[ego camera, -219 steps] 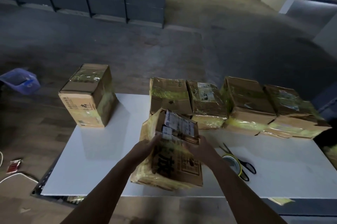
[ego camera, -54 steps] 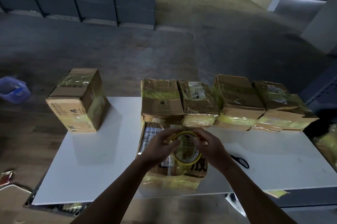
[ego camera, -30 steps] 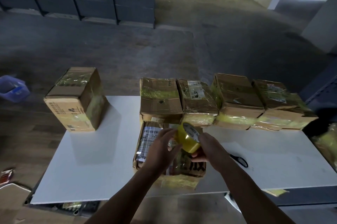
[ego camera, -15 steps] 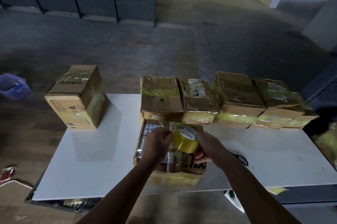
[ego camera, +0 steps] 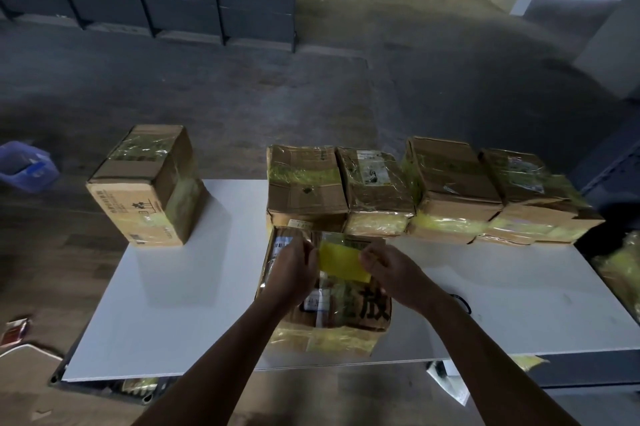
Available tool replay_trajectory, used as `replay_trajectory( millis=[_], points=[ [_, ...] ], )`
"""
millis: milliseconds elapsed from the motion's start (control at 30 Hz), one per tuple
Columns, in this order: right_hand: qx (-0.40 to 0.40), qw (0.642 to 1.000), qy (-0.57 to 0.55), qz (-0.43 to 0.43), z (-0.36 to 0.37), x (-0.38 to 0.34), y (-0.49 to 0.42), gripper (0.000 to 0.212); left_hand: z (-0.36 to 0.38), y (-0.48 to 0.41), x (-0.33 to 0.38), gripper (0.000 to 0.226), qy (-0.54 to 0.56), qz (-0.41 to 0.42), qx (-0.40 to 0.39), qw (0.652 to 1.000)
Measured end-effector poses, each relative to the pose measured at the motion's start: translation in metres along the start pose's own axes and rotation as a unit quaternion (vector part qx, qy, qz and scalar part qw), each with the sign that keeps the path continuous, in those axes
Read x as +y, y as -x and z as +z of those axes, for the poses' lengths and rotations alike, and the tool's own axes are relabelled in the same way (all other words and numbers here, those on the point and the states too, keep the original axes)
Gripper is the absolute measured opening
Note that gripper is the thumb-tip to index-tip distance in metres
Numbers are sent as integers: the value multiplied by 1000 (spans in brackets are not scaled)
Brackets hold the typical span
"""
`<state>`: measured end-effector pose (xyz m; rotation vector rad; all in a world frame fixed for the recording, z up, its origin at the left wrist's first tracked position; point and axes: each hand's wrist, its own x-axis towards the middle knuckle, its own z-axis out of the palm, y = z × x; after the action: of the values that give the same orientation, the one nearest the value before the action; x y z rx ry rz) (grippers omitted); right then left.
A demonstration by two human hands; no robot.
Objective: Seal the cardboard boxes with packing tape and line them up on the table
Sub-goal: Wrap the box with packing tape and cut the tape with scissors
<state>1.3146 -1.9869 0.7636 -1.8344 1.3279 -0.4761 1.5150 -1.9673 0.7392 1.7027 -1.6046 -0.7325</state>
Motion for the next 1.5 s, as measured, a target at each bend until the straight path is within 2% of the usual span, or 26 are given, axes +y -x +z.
replay_trajectory(
  millis=[67,167,267,433,500,567,633,667,733,767,800,900,1067,1167,1200,1233,1300,1367,1433,1500],
  points=[
    [49,998,17,-37,2,5,-7,27,3,1,0,15,16,-18,-15,1000],
    [44,994,-76,-58,3,-2,-9,26,0,0,4,21,85,-89,-53,991],
    [43,990,-122,-52,6,-6,-11,50,-5,1,12,24,155,-151,-94,972],
    [60,992,-67,-88,10,-12,-18,59,-2,3,14,33,56,-147,-72,985],
    [71,990,-46,-113,11,-13,-19,57,-2,4,16,36,23,-133,-56,989],
    [81,989,-43,-119,11,-15,-20,42,-2,7,19,24,5,-128,-43,991],
    [71,990,-60,-109,8,-18,-19,32,-3,6,18,17,66,-155,-57,984],
    [68,990,-80,-97,5,-19,-18,32,-7,5,17,19,144,-179,-77,970],
    [73,986,-129,-70,0,-19,-17,38,-19,1,16,26,344,-225,-140,901],
    [76,984,-148,-59,-2,-19,-17,44,-25,-2,15,29,416,-227,-171,864],
    [76,983,-160,-50,-3,-20,-18,48,-30,-3,16,30,448,-220,-194,844],
    [77,981,-169,-49,-2,-26,-18,38,-33,-4,14,31,423,-205,-214,856],
    [80,977,-197,-31,-2,-29,-21,34,-32,-4,5,31,456,-223,-248,825],
    [81,977,-194,-33,0,-27,-24,32,-34,-7,4,18,484,-251,-235,805],
    [81,978,-187,-34,1,-27,-25,34,-35,-8,4,15,484,-262,-229,803],
    [77,980,-179,-35,2,-27,-26,35,-36,-9,5,14,461,-268,-218,817],
    [65,987,-142,-46,4,-28,-31,38,-36,-12,7,21,376,-266,-184,868],
    [54,991,-103,-66,5,-32,-36,56,-37,-14,10,31,310,-256,-150,903],
    [52,993,-73,-80,5,-35,-39,66,-41,-17,8,33,286,-249,-128,917],
    [55,994,-51,-74,6,-37,-41,61,-50,-20,2,29,289,-247,-117,918]
  ],
)
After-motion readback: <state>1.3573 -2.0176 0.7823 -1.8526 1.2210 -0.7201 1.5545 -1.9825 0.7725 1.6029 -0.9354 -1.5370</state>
